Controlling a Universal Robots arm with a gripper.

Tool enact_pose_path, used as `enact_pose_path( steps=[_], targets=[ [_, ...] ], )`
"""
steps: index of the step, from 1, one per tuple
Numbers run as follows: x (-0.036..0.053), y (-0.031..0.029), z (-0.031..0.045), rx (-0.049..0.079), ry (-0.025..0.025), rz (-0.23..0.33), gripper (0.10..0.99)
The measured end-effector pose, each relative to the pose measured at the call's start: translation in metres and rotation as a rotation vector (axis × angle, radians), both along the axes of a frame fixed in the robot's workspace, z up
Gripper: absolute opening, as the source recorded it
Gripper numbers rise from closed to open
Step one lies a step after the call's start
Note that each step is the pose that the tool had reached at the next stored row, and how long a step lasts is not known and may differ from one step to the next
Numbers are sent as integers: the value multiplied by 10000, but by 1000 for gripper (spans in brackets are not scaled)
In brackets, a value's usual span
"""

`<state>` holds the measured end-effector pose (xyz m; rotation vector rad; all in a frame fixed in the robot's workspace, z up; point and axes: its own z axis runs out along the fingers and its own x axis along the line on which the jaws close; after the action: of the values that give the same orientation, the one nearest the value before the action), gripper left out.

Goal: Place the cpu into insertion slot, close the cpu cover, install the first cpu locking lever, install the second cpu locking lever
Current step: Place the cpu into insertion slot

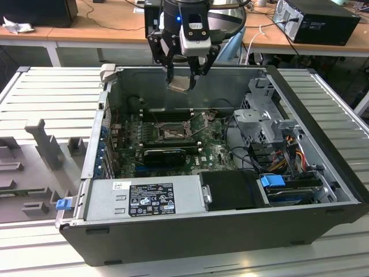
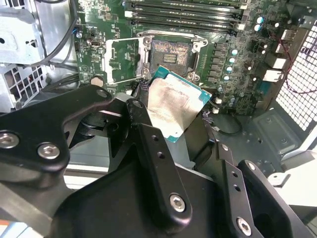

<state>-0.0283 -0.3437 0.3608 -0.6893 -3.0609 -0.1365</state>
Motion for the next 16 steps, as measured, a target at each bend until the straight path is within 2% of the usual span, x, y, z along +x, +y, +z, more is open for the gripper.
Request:
enact_pose_path(
  steps=[16],
  targets=[
    [0,0,0,0,0,-691,533]
  ],
)
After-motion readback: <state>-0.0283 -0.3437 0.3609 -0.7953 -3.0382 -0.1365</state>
